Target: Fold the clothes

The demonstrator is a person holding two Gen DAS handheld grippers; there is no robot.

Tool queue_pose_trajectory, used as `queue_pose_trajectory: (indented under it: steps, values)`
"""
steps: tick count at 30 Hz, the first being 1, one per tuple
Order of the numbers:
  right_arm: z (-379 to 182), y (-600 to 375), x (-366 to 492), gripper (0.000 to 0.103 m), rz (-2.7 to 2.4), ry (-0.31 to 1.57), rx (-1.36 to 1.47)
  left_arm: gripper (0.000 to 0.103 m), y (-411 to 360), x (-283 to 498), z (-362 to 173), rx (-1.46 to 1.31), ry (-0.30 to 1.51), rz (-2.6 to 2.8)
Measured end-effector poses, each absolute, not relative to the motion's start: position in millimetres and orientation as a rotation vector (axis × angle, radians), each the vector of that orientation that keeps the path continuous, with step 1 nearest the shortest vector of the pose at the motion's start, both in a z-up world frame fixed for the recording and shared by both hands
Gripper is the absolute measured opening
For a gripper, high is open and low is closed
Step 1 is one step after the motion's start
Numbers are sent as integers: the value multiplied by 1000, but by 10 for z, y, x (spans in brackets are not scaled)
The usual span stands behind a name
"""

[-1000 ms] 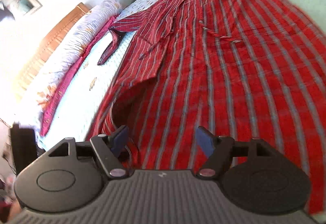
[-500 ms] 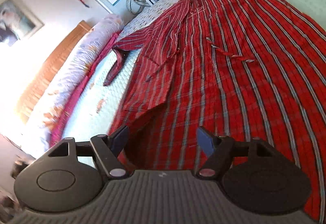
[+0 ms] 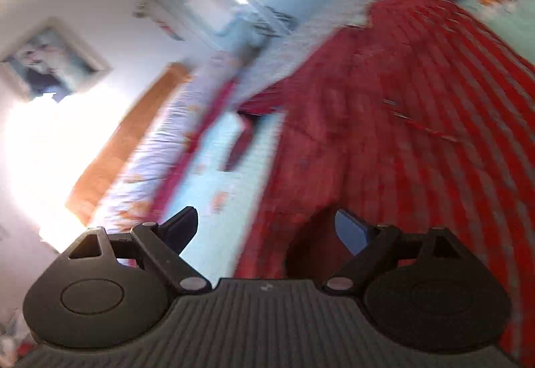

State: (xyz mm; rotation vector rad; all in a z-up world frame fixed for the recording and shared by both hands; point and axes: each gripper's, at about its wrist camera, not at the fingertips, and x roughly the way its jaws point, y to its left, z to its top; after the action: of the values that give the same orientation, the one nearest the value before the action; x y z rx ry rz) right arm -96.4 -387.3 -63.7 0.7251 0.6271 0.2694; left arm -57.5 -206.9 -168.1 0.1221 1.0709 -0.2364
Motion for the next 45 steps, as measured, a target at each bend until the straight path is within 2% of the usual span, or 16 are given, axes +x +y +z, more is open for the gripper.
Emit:
queue_pose_trajectory:
  steps: [4,6,9,12,15,18,21,25,27,29,33,36,39,42,45]
  values:
    - [-942,-3835,-1146,90,164,742,598,2,-2068,-584,-1680,144,1070,-241]
    - [-1167,-3762,-1310,89,218,848,626,2,-2003,-585,-1682,124,1085,-258]
    - [-1364,-3748,-1597,89,391,963,971,2,-1859,-612,-1693,88,1109,-278]
    - [-975,-3761,-1706,89,581,836,1107,2,-1746,-660,-1685,64,1117,-280]
    - [-402,-3847,-1711,90,642,665,1007,2,-1723,-686,-1677,59,1122,-284]
    - [-174,-4038,-1645,90,655,580,1034,2,-1689,-719,-1657,47,1128,-283]
    - [-51,-4225,-1677,91,646,533,1231,2,-1653,-735,-1645,47,1131,-282]
    - [495,-4224,-1766,93,866,385,1303,2,-1640,-757,-1620,69,1121,-290]
    - [741,-4257,-1797,100,960,315,1392,2,-1649,-765,-1603,91,1111,-282]
    - [987,-4289,-1829,101,1053,242,1479,2,-1628,-755,-1600,86,1108,-282]
    - [1479,-4330,-1939,103,1066,123,1366,2,-1571,-733,-1580,52,1105,-282]
    - [1464,-4331,-1820,103,968,145,1215,2,-1560,-744,-1567,54,1089,-281]
    - [1153,-4136,-1623,103,670,288,887,2,-1525,-750,-1591,47,1091,-282]
    - [507,-3853,-1370,103,444,421,634,2,-1414,-757,-1566,-16,1091,-287]
    - [-243,-3531,-1097,101,403,612,584,2,-1280,-755,-1500,-85,1080,-291]
